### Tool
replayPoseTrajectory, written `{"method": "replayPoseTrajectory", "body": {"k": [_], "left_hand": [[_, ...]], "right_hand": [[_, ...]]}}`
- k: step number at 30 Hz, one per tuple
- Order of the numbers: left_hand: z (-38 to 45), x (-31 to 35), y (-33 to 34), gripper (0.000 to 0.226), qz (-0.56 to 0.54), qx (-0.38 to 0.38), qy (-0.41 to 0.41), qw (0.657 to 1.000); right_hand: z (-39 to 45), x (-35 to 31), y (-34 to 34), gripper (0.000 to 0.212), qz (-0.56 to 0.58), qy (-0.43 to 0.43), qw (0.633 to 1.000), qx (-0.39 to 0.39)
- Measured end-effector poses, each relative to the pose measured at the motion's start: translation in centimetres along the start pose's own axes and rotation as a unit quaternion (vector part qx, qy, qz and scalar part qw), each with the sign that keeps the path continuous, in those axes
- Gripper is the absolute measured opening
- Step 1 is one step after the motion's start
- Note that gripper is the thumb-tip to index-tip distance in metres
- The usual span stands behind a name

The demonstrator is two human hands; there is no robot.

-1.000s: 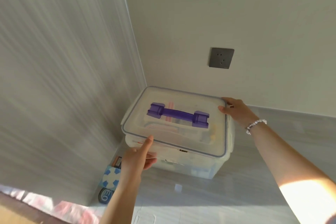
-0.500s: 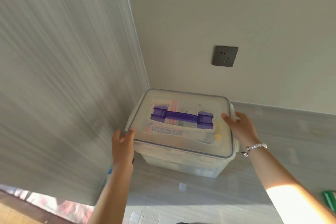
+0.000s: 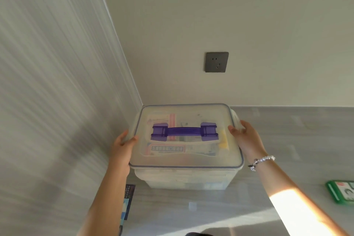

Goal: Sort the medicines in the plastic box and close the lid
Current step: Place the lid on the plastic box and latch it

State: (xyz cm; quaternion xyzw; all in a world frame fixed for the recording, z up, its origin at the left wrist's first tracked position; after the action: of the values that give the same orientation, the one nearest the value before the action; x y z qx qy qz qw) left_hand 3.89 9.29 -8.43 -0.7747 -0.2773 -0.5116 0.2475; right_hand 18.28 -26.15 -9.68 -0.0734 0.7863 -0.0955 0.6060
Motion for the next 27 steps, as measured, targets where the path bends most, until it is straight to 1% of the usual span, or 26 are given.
{"method": "replayPoseTrajectory", "body": {"k": [3,6,8,10,11,13,15,18,21,27], "left_hand": [[0.4,-0.3,0.0,0.051,0.028,-0.015,-0.013,0.999],[1.0,-0.1,0.4,0.041,0.092,-0.074,-0.007,0.993],[1.3,0.3,0.7,0.033,0.151,-0.1,0.008,0.983],[1.3,0.7,1.2,0.025,0.185,-0.093,0.031,0.978],[1.2,0.9,1.4,0.024,0.203,-0.082,0.044,0.975],[1.4,1.1,1.5,0.026,0.228,-0.067,0.057,0.97],[1.8,0.9,1.5,0.025,0.216,-0.074,0.045,0.972],[2.3,0.8,1.5,0.026,0.207,-0.081,0.023,0.975],[2.4,0.9,1.7,0.026,0.212,-0.071,0.037,0.974],[2.3,1.3,1.8,0.027,0.236,-0.066,0.055,0.968]], "right_hand": [[0.0,0.3,0.0,0.055,0.015,0.013,1.0,-0.011],[-0.3,0.0,0.2,0.055,-0.009,0.018,1.0,-0.018],[-0.4,-0.1,0.5,0.05,-0.1,0.006,0.995,-0.004],[-0.9,-0.5,0.8,0.041,-0.197,-0.015,0.98,0.007],[-1.0,-0.8,0.9,0.038,-0.211,-0.026,0.977,0.005],[-1.4,-1.4,0.9,0.04,-0.19,-0.051,0.98,0.009],[-1.6,-1.6,0.8,0.044,-0.171,-0.059,0.983,0.014],[-1.3,-1.3,0.9,0.046,-0.161,-0.04,0.986,-0.005],[-1.0,-1.1,1.1,0.046,-0.172,-0.025,0.984,-0.028],[-1.3,-0.7,1.1,0.044,-0.172,-0.045,0.984,-0.001]]}}
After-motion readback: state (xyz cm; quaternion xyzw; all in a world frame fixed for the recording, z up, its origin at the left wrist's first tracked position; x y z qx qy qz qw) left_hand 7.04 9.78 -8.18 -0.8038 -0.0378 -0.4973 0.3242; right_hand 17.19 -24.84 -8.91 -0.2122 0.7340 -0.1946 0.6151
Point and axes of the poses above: each hand's wrist, its own z-axis towards the middle knuckle, its own y-axis out of the palm, x = y × z, the point moved 7 cm from there along z, towards the middle knuckle, and after that the axes turned 3 degrees about z, right-handed, at the moved point
